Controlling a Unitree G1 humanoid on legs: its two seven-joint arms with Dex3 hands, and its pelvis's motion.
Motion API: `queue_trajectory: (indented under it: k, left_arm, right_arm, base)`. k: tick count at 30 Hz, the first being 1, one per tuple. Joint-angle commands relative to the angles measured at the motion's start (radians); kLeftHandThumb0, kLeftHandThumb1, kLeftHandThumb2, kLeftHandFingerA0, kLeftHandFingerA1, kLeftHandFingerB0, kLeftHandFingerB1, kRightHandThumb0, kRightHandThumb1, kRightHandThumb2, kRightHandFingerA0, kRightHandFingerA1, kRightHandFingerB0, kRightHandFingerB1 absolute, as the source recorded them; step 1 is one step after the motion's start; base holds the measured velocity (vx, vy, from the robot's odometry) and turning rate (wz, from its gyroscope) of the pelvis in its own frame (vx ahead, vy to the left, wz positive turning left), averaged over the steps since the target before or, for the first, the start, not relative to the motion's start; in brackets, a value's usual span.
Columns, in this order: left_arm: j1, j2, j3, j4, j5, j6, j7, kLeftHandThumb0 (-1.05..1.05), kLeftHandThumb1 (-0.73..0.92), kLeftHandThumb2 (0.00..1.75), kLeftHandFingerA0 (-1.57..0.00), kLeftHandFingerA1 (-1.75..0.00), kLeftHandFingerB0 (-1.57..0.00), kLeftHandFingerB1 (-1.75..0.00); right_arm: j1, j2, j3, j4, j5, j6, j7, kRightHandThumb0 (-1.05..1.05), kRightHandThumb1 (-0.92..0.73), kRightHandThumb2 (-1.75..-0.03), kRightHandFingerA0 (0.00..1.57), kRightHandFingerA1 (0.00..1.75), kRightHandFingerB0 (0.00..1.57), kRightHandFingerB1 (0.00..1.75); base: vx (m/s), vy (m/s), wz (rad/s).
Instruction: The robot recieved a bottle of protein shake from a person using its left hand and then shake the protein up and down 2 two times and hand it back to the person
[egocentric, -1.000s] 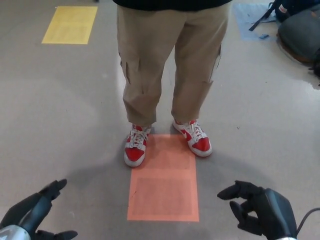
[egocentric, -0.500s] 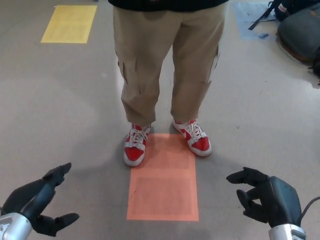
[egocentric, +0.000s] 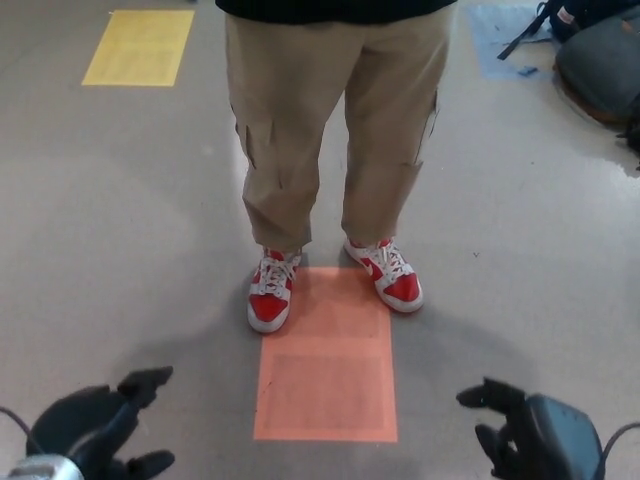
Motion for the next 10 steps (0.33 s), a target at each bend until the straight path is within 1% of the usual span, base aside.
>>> queue_trajectory:
  k: [1, 3, 4, 5, 8, 9, 10]
  left_arm:
    - [0.04, 0.002, -0.008, 0.01, 0.054, 0.017, 0.081, -0.74, 0.83, 0.65, -0.33, -0.34, -0.12, -0.26]
    - [0.043, 0.004, -0.009, 0.012, 0.06, 0.011, 0.088, -0.74, 0.84, 0.65, -0.32, -0.34, -0.12, -0.26]
    - [0.044, 0.004, -0.008, 0.013, 0.061, 0.008, 0.092, -0.74, 0.84, 0.65, -0.32, -0.34, -0.12, -0.26]
    - [0.045, 0.007, -0.007, 0.012, 0.064, 0.003, 0.097, -0.75, 0.85, 0.65, -0.33, -0.34, -0.12, -0.26]
    - [0.044, 0.008, 0.001, 0.013, 0.065, -0.001, 0.095, -0.75, 0.85, 0.65, -0.32, -0.33, -0.12, -0.26]
    - [0.043, 0.007, 0.005, 0.013, 0.063, 0.001, 0.095, -0.75, 0.69, 1.0, -0.24, -0.47, -0.04, -0.34]
    - [0.043, 0.007, 0.005, 0.013, 0.063, 0.001, 0.095, -0.75, 0.69, 1.0, -0.24, -0.47, -0.04, -0.34]
  right_arm:
    - [0.025, -0.018, 0.023, 0.004, -0.032, 0.03, -0.048, -0.27, -0.77, -0.63, 1.0, 0.81, 0.71, 0.42]
    - [0.024, -0.018, 0.028, 0.003, -0.034, 0.043, -0.039, -0.29, -0.8, -0.63, 0.99, 0.75, 0.7, 0.42]
    - [0.023, -0.019, 0.031, 0.003, -0.038, 0.047, -0.041, -0.29, -0.8, -0.63, 0.99, 0.75, 0.7, 0.42]
    - [0.019, -0.019, 0.038, 0.003, -0.046, 0.053, -0.045, -0.28, -0.79, -0.65, 1.01, 0.62, 0.7, 0.42]
    - [0.014, -0.019, 0.041, 0.003, -0.045, 0.054, -0.043, -0.28, -0.8, -0.64, 1.0, 0.59, 0.7, 0.42]
    - [0.012, -0.02, 0.036, 0.006, -0.038, 0.045, -0.032, -0.29, -0.8, -0.64, 0.98, 0.5, 0.7, 0.42]
    - [0.012, -0.02, 0.036, 0.006, -0.038, 0.045, -0.032, -0.29, -0.8, -0.64, 0.98, 0.5, 0.7, 0.42]
  base:
    - [0.0, 0.0, 0.0]
    - [0.0, 0.0, 0.0]
    - [0.0, 0.0, 0.0]
    - [0.0, 0.0, 0.0]
    - [0.0, 0.0, 0.0]
    - [0.0, 0.0, 0.0]
    - [0.0, 0.0, 0.0]
